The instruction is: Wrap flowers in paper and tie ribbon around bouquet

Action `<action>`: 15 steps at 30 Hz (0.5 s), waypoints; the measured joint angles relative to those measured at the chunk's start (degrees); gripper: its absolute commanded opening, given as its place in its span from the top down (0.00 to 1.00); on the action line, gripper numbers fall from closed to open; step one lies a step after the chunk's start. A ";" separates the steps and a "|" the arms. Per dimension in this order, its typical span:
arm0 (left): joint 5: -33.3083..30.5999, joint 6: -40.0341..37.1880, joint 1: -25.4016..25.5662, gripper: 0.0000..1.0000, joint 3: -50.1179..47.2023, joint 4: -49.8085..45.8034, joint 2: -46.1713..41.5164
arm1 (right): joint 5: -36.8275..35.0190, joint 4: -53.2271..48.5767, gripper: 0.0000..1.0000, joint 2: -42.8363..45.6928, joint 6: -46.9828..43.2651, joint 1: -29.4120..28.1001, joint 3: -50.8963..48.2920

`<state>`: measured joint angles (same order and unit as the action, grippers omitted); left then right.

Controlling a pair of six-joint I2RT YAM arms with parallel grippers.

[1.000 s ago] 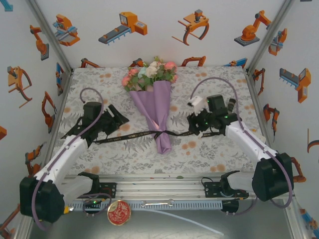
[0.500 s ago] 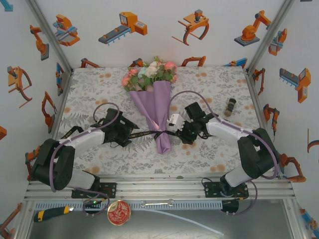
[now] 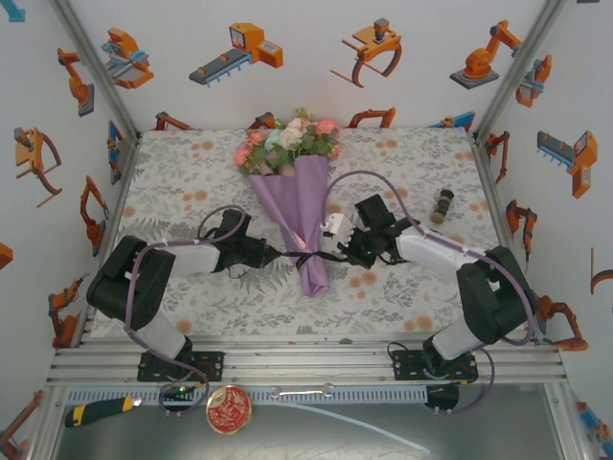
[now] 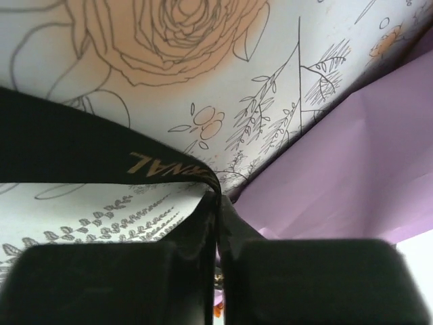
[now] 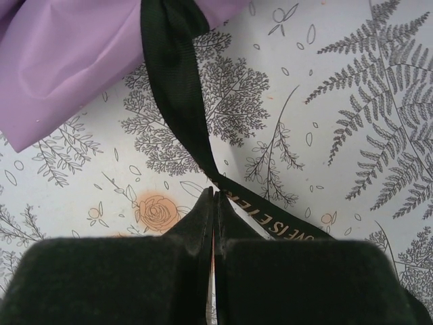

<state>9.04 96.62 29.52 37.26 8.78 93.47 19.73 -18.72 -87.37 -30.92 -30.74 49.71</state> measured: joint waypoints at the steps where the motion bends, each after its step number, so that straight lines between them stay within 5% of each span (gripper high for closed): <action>1: -0.22 -0.13 -0.13 1.00 0.00 -0.33 -0.22 | -0.52 0.44 1.00 0.44 1.95 0.00 -0.07; 12: -3.04 -4.59 -6.82 1.00 -3.74 -8.02 -7.82 | -17.03 13.07 1.00 10.25 38.60 5.07 -11.76; 13: -3.02 -5.31 -6.95 1.00 -3.67 -8.31 -7.89 | -15.13 13.11 0.90 10.21 38.99 5.99 -12.09; 15: -2.80 -6.73 -6.93 1.00 -3.32 -8.90 -7.87 | -8.98 13.92 0.55 9.92 38.14 5.95 -12.09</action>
<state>6.24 89.89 22.59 33.93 -0.12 85.60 10.74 -4.80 -77.45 7.22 -24.80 37.63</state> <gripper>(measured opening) 0.007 0.175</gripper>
